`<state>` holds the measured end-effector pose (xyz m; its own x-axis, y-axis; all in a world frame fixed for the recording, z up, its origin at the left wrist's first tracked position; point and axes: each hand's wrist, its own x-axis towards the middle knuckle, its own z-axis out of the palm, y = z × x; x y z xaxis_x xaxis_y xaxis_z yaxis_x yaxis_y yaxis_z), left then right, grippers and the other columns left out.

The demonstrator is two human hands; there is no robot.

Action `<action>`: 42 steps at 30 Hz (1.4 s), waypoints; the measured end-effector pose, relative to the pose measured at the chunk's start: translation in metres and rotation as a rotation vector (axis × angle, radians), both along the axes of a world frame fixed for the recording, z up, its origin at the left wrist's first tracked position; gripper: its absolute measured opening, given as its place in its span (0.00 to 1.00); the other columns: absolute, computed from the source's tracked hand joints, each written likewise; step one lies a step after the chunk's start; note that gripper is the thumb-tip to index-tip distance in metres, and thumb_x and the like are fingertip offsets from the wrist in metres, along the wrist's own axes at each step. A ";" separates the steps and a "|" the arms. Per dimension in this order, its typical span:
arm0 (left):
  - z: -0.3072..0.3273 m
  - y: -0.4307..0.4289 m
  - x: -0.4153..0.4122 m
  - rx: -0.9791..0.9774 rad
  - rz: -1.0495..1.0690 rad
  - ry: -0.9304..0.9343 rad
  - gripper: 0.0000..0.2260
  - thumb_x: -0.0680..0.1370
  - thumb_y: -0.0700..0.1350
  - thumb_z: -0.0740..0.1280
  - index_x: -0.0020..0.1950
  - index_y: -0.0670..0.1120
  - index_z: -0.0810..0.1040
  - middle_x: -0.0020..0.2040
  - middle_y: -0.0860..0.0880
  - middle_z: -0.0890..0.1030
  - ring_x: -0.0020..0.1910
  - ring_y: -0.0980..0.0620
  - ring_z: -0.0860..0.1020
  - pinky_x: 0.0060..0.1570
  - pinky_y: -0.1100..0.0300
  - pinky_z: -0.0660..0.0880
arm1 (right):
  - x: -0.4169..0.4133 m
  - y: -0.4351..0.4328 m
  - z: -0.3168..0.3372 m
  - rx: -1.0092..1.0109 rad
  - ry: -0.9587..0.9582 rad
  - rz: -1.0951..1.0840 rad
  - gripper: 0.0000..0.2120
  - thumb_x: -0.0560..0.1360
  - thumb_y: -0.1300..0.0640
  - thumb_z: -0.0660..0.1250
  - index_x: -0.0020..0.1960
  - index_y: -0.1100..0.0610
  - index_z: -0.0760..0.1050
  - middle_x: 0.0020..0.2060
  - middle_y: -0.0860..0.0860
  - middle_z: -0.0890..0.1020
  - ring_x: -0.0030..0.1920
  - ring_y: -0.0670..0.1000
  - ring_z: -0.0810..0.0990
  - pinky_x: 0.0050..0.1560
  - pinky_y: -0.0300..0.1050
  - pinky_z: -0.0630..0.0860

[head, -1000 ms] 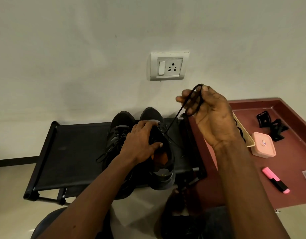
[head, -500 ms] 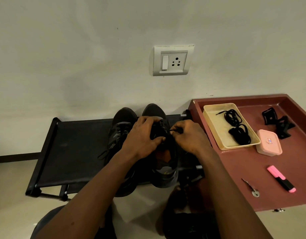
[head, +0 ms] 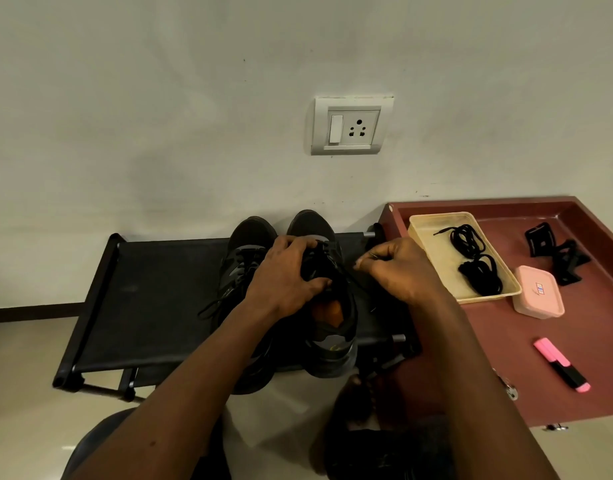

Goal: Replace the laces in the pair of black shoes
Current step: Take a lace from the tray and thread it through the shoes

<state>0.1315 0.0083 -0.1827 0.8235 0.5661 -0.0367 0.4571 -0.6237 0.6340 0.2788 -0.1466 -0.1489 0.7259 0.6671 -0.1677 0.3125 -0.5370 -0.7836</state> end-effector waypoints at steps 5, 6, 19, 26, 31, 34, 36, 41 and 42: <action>0.000 0.000 0.000 -0.009 0.001 -0.002 0.33 0.73 0.58 0.76 0.75 0.54 0.69 0.72 0.50 0.68 0.70 0.47 0.71 0.71 0.47 0.72 | 0.004 -0.003 -0.005 -0.346 0.041 0.159 0.09 0.76 0.56 0.74 0.39 0.47 0.87 0.38 0.44 0.86 0.45 0.44 0.83 0.45 0.43 0.79; 0.000 0.000 0.000 -0.011 0.001 -0.003 0.33 0.73 0.58 0.77 0.75 0.54 0.69 0.72 0.50 0.68 0.70 0.47 0.71 0.71 0.47 0.72 | 0.003 -0.003 -0.005 -0.370 0.074 0.190 0.07 0.77 0.56 0.73 0.42 0.46 0.86 0.42 0.43 0.86 0.47 0.44 0.82 0.46 0.43 0.77; 0.002 0.000 -0.002 -0.033 -0.017 0.008 0.34 0.73 0.60 0.76 0.75 0.54 0.68 0.73 0.49 0.68 0.71 0.47 0.70 0.71 0.48 0.71 | -0.003 0.016 -0.019 -0.264 -0.168 0.088 0.06 0.80 0.57 0.71 0.45 0.47 0.79 0.42 0.45 0.83 0.43 0.45 0.81 0.49 0.48 0.81; 0.006 -0.001 -0.003 -0.056 -0.013 -0.060 0.29 0.74 0.60 0.75 0.72 0.56 0.70 0.70 0.51 0.71 0.70 0.49 0.71 0.70 0.48 0.71 | 0.004 0.010 0.008 0.142 0.034 -0.082 0.07 0.81 0.60 0.68 0.54 0.48 0.79 0.39 0.50 0.86 0.42 0.45 0.86 0.50 0.48 0.82; 0.019 -0.013 -0.005 -0.190 0.050 -0.367 0.19 0.77 0.55 0.75 0.66 0.54 0.77 0.59 0.56 0.80 0.58 0.58 0.79 0.61 0.52 0.79 | -0.011 0.012 0.050 0.292 0.069 -0.021 0.09 0.82 0.60 0.67 0.52 0.49 0.83 0.39 0.49 0.87 0.40 0.46 0.85 0.42 0.38 0.78; 0.029 -0.026 -0.009 -0.449 -0.019 -0.497 0.15 0.78 0.49 0.74 0.64 0.50 0.79 0.54 0.53 0.84 0.56 0.55 0.83 0.59 0.48 0.81 | -0.027 0.020 0.069 0.426 0.295 -0.034 0.09 0.81 0.65 0.66 0.54 0.56 0.84 0.40 0.53 0.86 0.39 0.50 0.85 0.35 0.38 0.78; 0.033 -0.033 -0.011 -0.566 -0.059 -0.537 0.15 0.79 0.48 0.74 0.65 0.49 0.79 0.56 0.51 0.85 0.57 0.52 0.84 0.59 0.47 0.82 | -0.038 0.025 0.077 0.547 0.555 -0.029 0.08 0.81 0.66 0.67 0.57 0.62 0.83 0.42 0.56 0.86 0.43 0.54 0.86 0.39 0.41 0.82; 0.039 -0.036 -0.016 -0.769 -0.031 -0.556 0.08 0.83 0.44 0.68 0.59 0.42 0.83 0.50 0.43 0.86 0.51 0.43 0.85 0.54 0.47 0.83 | -0.048 0.032 0.076 0.802 0.907 -0.085 0.11 0.81 0.65 0.67 0.62 0.68 0.79 0.48 0.60 0.84 0.54 0.61 0.87 0.48 0.44 0.84; 0.039 -0.034 -0.017 -0.777 -0.010 -0.571 0.08 0.84 0.43 0.67 0.58 0.41 0.83 0.47 0.43 0.86 0.48 0.45 0.85 0.54 0.51 0.82 | -0.046 0.032 0.073 0.830 0.895 -0.124 0.11 0.81 0.64 0.67 0.62 0.68 0.79 0.48 0.60 0.85 0.55 0.61 0.87 0.49 0.44 0.84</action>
